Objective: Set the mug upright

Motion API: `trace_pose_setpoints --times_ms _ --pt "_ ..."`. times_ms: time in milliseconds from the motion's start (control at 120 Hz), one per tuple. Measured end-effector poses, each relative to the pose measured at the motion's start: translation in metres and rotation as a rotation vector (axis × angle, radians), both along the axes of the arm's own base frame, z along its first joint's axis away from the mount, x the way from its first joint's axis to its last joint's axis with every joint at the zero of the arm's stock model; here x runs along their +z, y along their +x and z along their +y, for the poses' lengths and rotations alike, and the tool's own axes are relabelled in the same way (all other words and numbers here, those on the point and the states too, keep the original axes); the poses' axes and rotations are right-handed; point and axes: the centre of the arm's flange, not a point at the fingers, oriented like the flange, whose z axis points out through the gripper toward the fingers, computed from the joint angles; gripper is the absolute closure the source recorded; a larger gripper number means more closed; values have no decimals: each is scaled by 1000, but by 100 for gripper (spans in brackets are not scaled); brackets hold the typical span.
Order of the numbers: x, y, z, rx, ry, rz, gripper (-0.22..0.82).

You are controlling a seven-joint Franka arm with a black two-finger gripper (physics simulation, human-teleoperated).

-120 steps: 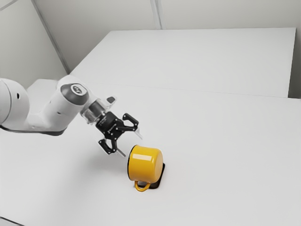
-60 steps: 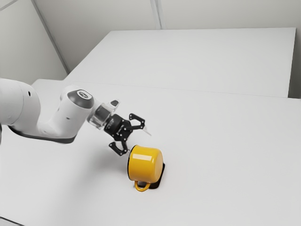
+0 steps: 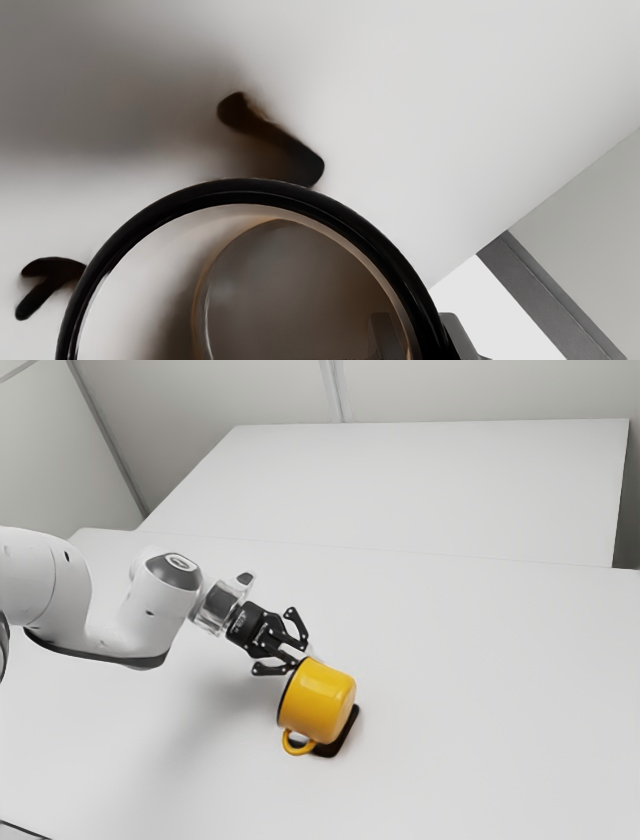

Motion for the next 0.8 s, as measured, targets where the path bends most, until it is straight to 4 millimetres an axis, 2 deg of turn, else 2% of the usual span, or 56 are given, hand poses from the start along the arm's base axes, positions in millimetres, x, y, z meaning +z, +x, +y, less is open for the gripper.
trace_pose_setpoints --times_ms 75,200,333,442,525,633,800 --pt "7 5 0 -9 10 -18 73" --pt "42 24 2 -76 87 -103 76" --pt "65 32 6 -193 228 -160 77" --pt "79 35 6 -347 407 -202 78" --pt "88 39 6 -478 562 -232 78" --pt "98 42 -9 -645 741 -272 79" --pt "96 45 -22 -835 961 -317 79"
